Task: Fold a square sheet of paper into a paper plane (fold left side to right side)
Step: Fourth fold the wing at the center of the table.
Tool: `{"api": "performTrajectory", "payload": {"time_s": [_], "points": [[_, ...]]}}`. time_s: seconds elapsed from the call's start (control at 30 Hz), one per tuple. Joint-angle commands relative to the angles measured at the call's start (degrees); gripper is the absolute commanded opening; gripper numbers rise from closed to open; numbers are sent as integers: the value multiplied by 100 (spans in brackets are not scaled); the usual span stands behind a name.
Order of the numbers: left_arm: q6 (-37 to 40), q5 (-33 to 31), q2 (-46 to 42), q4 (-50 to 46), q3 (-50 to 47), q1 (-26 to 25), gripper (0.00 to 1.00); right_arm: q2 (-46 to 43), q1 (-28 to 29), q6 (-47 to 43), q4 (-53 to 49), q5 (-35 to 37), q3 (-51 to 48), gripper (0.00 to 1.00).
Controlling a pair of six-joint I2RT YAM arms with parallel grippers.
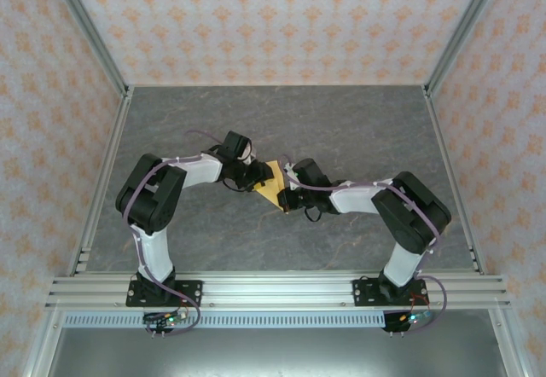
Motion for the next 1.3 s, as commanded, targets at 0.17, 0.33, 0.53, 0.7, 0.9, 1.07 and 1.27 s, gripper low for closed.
{"api": "performTrajectory", "payload": {"time_s": [0.17,0.33,0.53,0.7,0.9,1.07,1.27], "points": [[69,-126,263,-116,211,-46,41,68,-26,18,39,-69,64,4],[80,-136,328,-121,235,-45,41,64,-22,30,35,-97,96,4],[135,-171,382,-208,249,-46,41,13,-48,87,48,-97,139,8],[184,-214,388,-270,242,-44,41,-248,-228,313,236,-309,67,18],[185,-218,387,-284,241,-40,41,-558,-594,607,416,-1056,64,31],[188,-224,353,-266,219,-42,41,-464,-974,1144,578,-1189,94,32],[188,-224,344,-256,201,-46,41,-15,-1195,1934,987,-1592,409,31]]}}
